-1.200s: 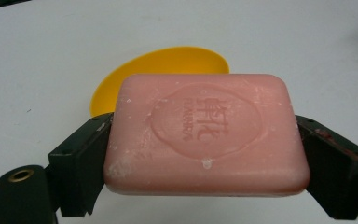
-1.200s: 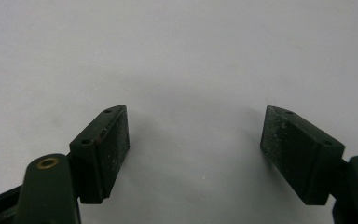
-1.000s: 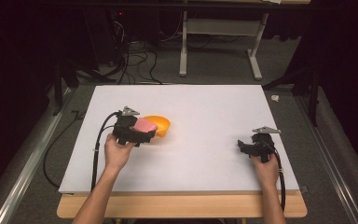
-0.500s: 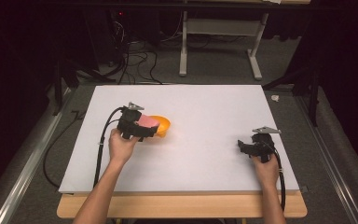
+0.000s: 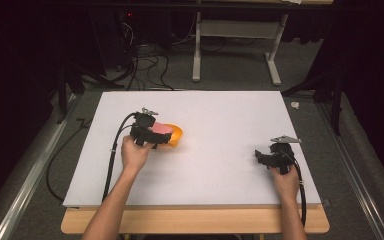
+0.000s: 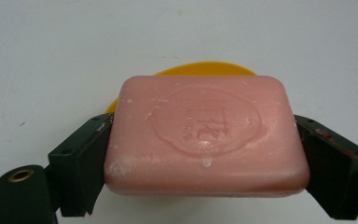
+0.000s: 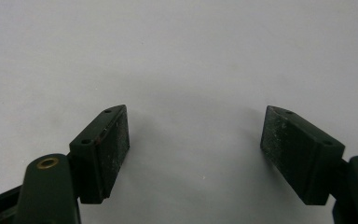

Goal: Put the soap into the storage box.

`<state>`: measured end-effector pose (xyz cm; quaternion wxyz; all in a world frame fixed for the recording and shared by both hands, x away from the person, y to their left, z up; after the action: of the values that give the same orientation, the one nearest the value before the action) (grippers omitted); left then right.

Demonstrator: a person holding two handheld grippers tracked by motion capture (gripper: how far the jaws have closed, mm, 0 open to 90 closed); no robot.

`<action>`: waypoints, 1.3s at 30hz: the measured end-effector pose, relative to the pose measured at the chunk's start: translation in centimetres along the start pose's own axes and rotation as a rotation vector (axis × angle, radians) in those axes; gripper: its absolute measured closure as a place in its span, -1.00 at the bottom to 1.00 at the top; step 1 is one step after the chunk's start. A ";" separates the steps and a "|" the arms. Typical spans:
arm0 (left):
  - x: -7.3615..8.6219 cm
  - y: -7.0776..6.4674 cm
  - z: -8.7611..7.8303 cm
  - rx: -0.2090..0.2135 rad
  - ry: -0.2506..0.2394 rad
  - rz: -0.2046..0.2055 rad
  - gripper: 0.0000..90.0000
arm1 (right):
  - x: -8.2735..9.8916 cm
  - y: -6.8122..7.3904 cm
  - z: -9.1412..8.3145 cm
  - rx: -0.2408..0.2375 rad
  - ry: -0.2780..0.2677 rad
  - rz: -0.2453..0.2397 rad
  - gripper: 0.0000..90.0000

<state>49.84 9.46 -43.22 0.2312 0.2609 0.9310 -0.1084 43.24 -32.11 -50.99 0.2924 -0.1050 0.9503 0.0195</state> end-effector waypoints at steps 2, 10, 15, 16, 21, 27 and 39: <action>0.0 0.1 0.3 -0.007 0.009 -0.004 -0.70 | 0.0 0.0 0.0 0.000 0.000 0.000 -0.46; -0.2 0.2 0.8 -0.017 0.009 -0.011 -0.70 | 0.0 0.0 0.0 0.000 0.000 0.000 -0.46; -0.3 0.3 1.1 -0.013 0.005 -0.019 -0.68 | 0.0 0.0 0.0 0.000 0.000 0.000 -0.46; -0.3 0.3 1.1 -0.010 0.001 -0.022 -0.68 | 0.0 0.0 0.0 0.000 0.000 0.000 -0.46; -0.4 0.3 1.5 -0.010 0.006 -0.028 -0.68 | 0.0 0.0 0.0 0.000 0.000 0.000 -0.46; -0.6 0.0 1.8 -0.033 -0.006 -0.032 -0.68 | 0.0 0.0 0.0 0.000 0.000 0.000 -0.46; -0.6 -0.2 1.8 -0.053 -0.010 -0.018 -0.68 | 0.0 0.0 0.0 0.000 0.000 0.000 -0.46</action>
<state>50.90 8.46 -44.45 0.2417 0.2458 0.9347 -0.0868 43.25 -32.11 -50.99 0.2925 -0.1050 0.9503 0.0198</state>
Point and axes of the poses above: each handheld gripper's, and its own axes: z roughly forward along the jaws, x roughly out of its underside, y roughly to its left, the point moved 4 cm from there along z, roughly forward along the jaws, and after that the axes turned 12 degrees about y, right-handed, at the moved point
